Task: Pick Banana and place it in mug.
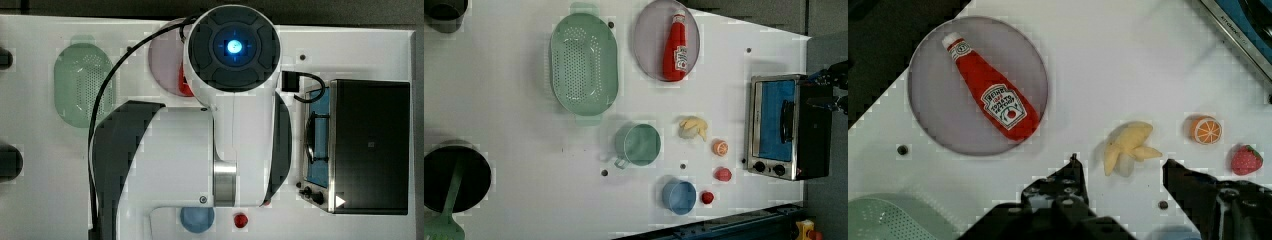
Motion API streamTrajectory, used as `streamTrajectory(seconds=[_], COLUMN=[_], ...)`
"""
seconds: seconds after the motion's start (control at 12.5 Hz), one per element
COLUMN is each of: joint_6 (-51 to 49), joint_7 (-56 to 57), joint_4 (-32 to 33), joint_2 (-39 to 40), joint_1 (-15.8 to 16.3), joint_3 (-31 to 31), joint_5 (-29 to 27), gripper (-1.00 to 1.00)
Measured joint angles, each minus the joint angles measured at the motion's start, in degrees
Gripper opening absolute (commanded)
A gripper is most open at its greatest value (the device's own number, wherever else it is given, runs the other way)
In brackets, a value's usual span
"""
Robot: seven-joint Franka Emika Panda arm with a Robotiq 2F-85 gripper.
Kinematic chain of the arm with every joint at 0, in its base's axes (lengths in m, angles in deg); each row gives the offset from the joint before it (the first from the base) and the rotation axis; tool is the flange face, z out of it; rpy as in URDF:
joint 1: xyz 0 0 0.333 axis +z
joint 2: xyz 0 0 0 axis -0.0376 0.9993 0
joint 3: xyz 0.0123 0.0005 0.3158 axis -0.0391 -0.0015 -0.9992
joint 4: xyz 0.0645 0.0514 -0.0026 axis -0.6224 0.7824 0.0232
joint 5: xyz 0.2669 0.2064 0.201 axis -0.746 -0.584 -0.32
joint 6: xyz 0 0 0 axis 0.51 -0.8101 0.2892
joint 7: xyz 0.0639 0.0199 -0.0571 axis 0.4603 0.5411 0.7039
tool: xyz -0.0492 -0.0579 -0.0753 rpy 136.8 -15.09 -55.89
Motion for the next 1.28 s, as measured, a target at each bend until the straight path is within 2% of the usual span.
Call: streamTrajectory(seconds=[0.08, 0.16, 0.24, 0.32, 0.48, 0.8, 1.28], joint_6=[-4.7, -8.1, -10.0, -10.3, -8.0, 2.9, 27.5], joint_7=[0.1, 0.1, 0.2, 0.7, 1.3, 1.3, 3.1], joint_4=[3.7, 7.6, 9.7, 10.6, 9.9, 13.4, 31.5], joint_2=[-3.7, -8.6, -13.3, -17.0, -19.6, -14.5, 1.2], joint_1=[0.1, -0.1, -0.2, -0.2, -1.3, -1.9, -0.5], joint_3=[0.8, 2.0, 3.3, 4.7, 5.4, 4.4, 2.2], joint_5=[0.2, 0.2, 0.0, -0.6, -0.7, 0.8, -0.7], gripper=[0.54, 0.83, 0.97, 1.00, 1.00, 1.00, 1.00])
